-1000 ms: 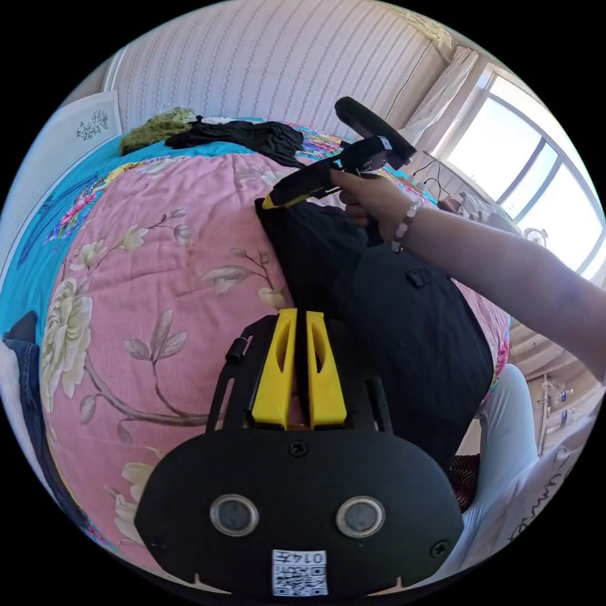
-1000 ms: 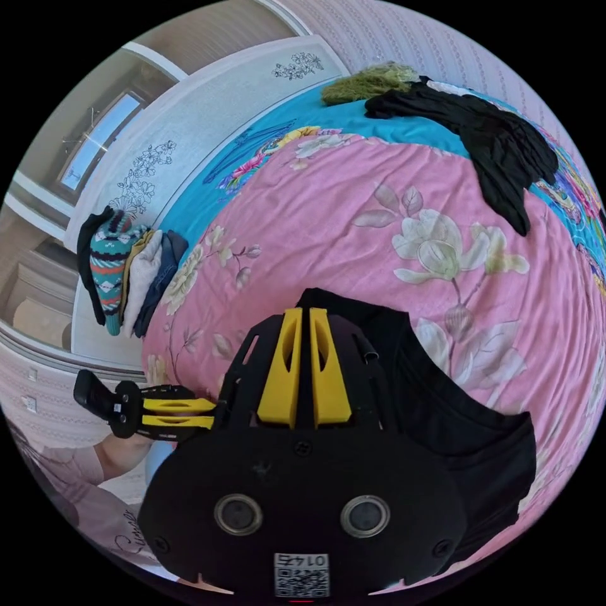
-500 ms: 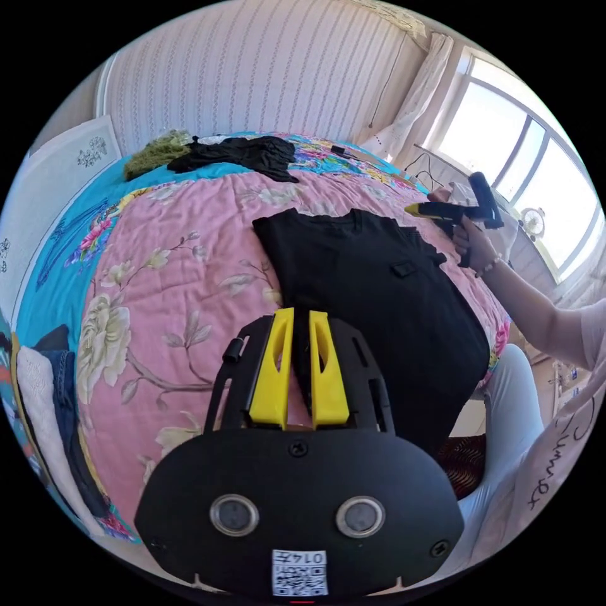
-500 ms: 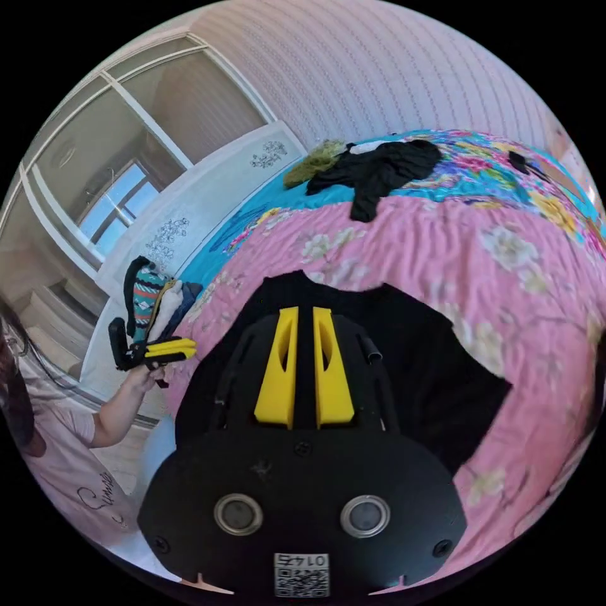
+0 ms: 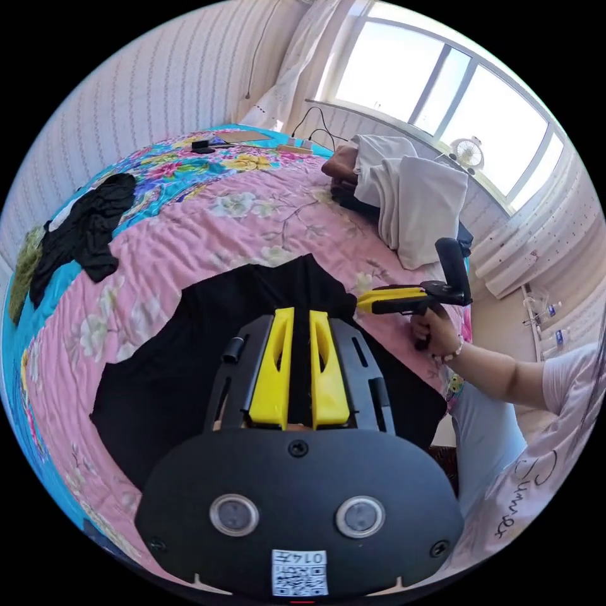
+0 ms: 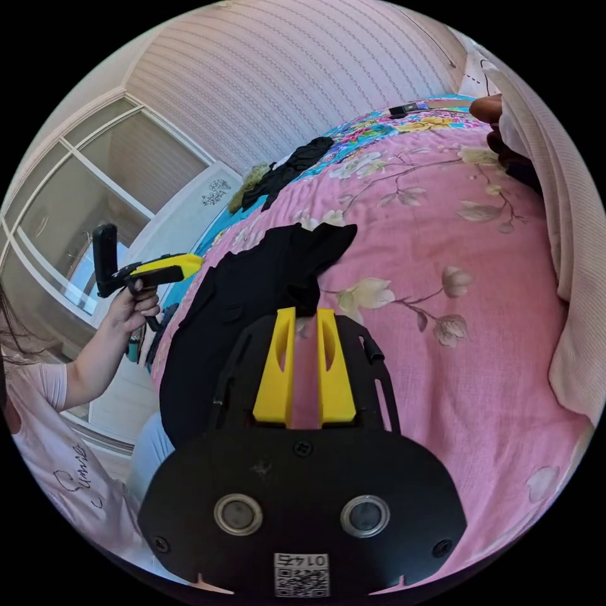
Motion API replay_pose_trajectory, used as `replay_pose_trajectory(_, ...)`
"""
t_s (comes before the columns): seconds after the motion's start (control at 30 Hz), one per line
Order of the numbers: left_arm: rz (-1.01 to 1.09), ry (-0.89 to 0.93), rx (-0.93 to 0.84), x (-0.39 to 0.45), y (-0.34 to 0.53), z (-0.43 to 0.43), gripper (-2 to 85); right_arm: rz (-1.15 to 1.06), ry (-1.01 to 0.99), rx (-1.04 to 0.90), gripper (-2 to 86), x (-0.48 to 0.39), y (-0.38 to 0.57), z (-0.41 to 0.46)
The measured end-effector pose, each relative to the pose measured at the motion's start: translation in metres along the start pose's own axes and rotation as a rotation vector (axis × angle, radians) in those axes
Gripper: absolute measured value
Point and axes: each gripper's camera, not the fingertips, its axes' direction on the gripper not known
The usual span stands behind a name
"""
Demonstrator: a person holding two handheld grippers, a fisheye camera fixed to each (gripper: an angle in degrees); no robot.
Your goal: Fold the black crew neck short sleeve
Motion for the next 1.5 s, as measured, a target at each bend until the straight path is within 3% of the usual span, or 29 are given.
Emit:
replay_pose_trajectory(0.17,-0.011,-0.013,-0.07,0.01,-0.072,0.066,5.8,-0.002,-0.064,-0.006,8.5,0.028,0.007,-0.011)
replay_pose_trajectory(0.33,-0.048,-0.127,-0.214,0.005,-0.105,0.132,7.6,0.094,-0.135,0.02,1.3,0.065,0.022,-0.028)
replay_pose_trajectory(0.5,-0.121,-0.049,-0.107,-0.017,-0.095,0.102,0.9,0.099,-0.151,0.014,0.1,0.081,0.031,-0.039)
replay_pose_trajectory(0.73,-0.127,-0.103,0.151,-0.03,0.005,-0.001,-0.1,0.03,-0.157,0.023,-0.2,0.077,0.037,-0.055)
replay_pose_trajectory(0.83,-0.214,-0.112,0.145,-0.046,0.058,-0.009,0.6,-0.101,-0.242,0.026,-0.2,0.064,0.037,-0.059)
replay_pose_trajectory(0.93,-0.299,-0.08,0.106,-0.063,0.096,-0.01,3.7,-0.191,-0.326,-0.097,-0.2,0.053,0.034,-0.048)
replay_pose_trajectory(1.1,-0.293,-0.076,0.105,-0.076,0.139,-0.043,6.4,-0.245,-0.358,-0.175,-0.1,0.039,0.035,-0.048)
replay_pose_trajectory(1.27,-0.347,-0.142,0.154,-0.108,0.207,-0.097,6.1,-0.258,-0.311,-0.18,0.6,0.017,0.029,-0.056)
replay_pose_trajectory(1.5,-0.58,-0.211,0.205,-0.209,0.284,-0.154,6.3,-0.241,0.018,-0.177,7.8,-0.031,-0.053,-0.004)
